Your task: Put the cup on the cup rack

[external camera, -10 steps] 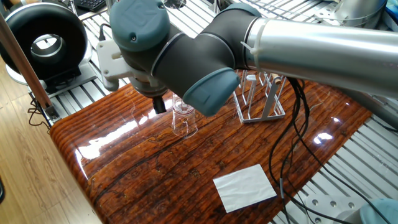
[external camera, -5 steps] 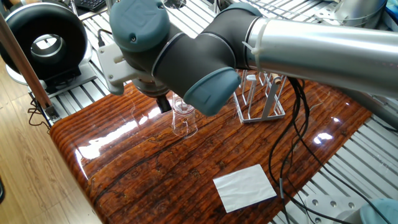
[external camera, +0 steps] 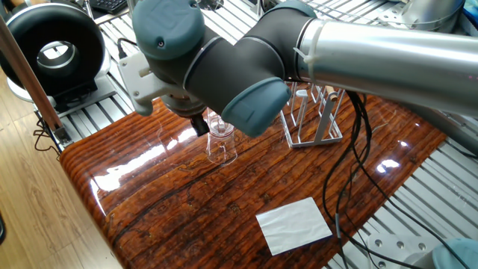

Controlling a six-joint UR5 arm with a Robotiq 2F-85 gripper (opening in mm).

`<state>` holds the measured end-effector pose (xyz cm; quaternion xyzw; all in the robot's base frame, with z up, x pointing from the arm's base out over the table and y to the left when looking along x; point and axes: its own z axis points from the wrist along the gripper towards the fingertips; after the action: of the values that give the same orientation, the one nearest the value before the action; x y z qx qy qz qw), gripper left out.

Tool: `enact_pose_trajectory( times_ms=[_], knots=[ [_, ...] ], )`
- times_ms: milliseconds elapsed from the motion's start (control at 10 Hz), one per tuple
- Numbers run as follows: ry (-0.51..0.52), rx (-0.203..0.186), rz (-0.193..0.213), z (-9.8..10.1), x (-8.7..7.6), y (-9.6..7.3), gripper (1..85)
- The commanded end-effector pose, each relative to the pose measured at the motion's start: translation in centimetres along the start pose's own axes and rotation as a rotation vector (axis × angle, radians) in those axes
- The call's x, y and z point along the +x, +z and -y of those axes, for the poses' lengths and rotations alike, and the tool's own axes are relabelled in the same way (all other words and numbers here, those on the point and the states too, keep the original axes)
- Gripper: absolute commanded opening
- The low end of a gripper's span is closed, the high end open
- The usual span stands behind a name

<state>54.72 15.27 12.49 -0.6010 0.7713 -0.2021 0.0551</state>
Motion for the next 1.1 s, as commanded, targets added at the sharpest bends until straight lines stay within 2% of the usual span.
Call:
enact_pose_trajectory(
  times_ms=[0, 300, 400, 600, 700, 800, 900, 1000],
  knots=[
    [-0.044, -0.07, 0.014, -1.7, -0.1, 0.0, 1.3],
    [-0.112, -0.105, -0.034, -2.6, 1.2, 0.1, 1.3],
    [-0.119, -0.103, -0.039, -2.6, 1.4, 0.2, 1.3],
    [-0.131, -0.087, -0.041, -2.2, 1.4, 0.3, 1.3],
    [-0.16, -0.092, -0.023, -2.3, 0.9, 0.4, 1.3],
    [-0.178, -0.113, -0.004, -2.9, 0.5, 0.6, 1.3],
    [-0.208, -0.114, -0.005, -3.0, 0.5, 0.7, 1.3],
    [-0.248, -0.11, -0.026, -2.8, 1.1, 0.7, 1.3]
  ],
)
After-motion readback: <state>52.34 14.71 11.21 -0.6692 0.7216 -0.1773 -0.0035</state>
